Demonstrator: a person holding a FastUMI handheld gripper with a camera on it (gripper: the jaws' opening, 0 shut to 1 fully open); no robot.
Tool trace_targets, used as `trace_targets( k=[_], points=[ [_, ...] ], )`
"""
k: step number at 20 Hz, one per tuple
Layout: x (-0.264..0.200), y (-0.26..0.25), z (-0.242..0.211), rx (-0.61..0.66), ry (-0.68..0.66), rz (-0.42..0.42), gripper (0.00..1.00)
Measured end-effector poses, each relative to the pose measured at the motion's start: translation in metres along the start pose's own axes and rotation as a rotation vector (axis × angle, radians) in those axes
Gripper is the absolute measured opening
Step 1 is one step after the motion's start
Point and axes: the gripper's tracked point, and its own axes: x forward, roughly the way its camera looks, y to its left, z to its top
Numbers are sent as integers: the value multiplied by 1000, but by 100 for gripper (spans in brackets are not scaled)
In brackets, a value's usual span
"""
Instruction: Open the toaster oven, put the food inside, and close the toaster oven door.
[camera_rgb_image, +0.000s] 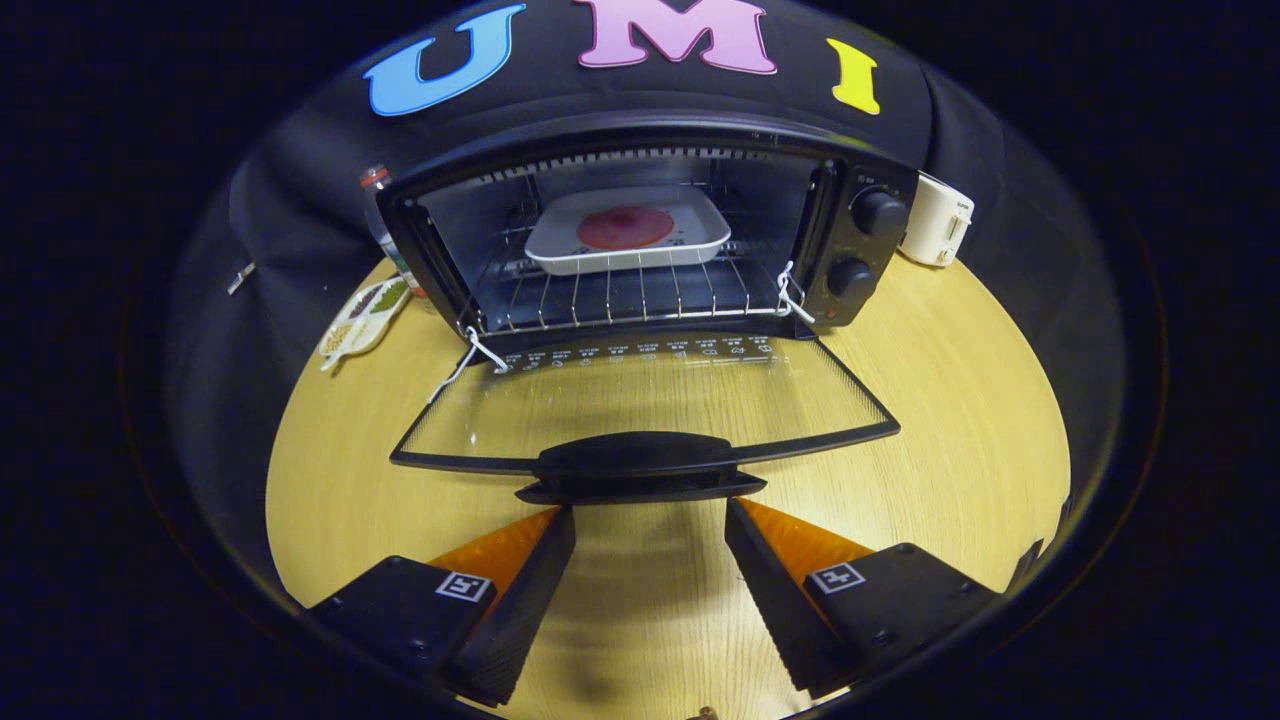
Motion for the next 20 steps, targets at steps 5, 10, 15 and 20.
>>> trace_targets(
  k=[5,10,15,20],
  points=[
    [-26,5,33,-15,-126,27,99],
    [-76,2,72,41,-249,69,99],
    [-142,-15,108,-23,-406,166,99],
    [-223,-62,139,-53,-588,174,99]
  ],
)
